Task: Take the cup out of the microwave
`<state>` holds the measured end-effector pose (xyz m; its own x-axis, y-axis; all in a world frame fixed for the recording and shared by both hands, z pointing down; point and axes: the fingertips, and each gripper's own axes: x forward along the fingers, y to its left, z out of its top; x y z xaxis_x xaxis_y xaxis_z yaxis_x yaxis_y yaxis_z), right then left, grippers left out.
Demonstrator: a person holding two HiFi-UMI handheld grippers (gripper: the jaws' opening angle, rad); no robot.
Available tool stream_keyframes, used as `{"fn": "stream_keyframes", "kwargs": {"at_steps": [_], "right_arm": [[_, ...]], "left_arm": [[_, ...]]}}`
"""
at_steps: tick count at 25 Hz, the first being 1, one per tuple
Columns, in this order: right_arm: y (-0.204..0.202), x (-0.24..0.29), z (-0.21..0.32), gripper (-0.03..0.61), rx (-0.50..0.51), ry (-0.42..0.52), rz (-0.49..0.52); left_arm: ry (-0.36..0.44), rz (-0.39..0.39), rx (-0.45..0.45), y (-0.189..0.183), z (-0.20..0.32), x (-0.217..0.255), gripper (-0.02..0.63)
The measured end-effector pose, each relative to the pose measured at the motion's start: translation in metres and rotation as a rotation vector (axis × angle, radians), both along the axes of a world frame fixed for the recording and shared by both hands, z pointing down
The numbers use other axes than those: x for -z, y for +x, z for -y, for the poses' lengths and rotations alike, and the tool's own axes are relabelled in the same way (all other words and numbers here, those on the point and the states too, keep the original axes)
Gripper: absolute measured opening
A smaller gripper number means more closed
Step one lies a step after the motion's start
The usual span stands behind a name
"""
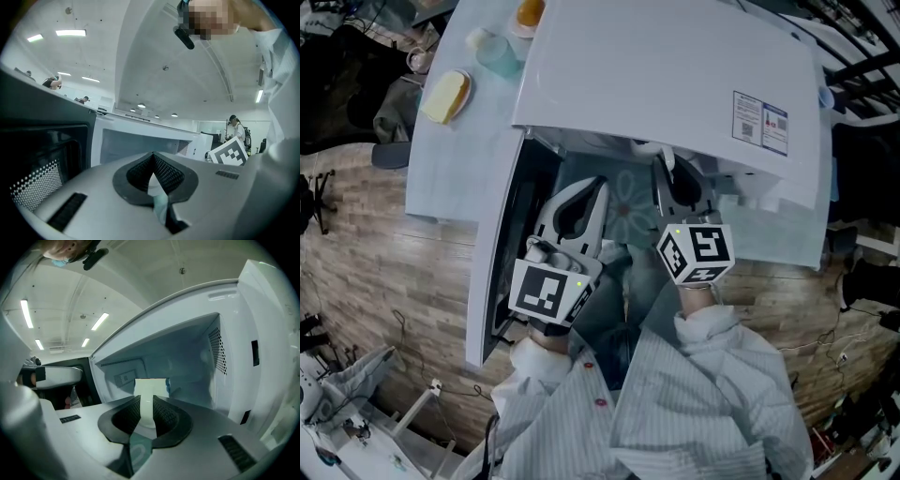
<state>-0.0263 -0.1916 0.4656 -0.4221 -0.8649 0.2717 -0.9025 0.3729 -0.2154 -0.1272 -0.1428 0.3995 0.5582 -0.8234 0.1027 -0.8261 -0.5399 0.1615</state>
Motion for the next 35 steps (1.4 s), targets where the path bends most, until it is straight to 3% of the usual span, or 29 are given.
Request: {"fn": "stream_keyframes", "kwargs": {"at_steps": [13,35], "right_arm": [[0.002,0.018,-0.024,0.081,0.035,-0.024,0.040],[0.024,0.063,-0.082,0.081,0.180,-0.090,0.103]], "left_arm": [[0.036,-0.019,-0.001,0.015,-0.006,0.025,0.009],[0.038,-0.053,0.027,0.053,-0.029,0.066,0.009]]}}
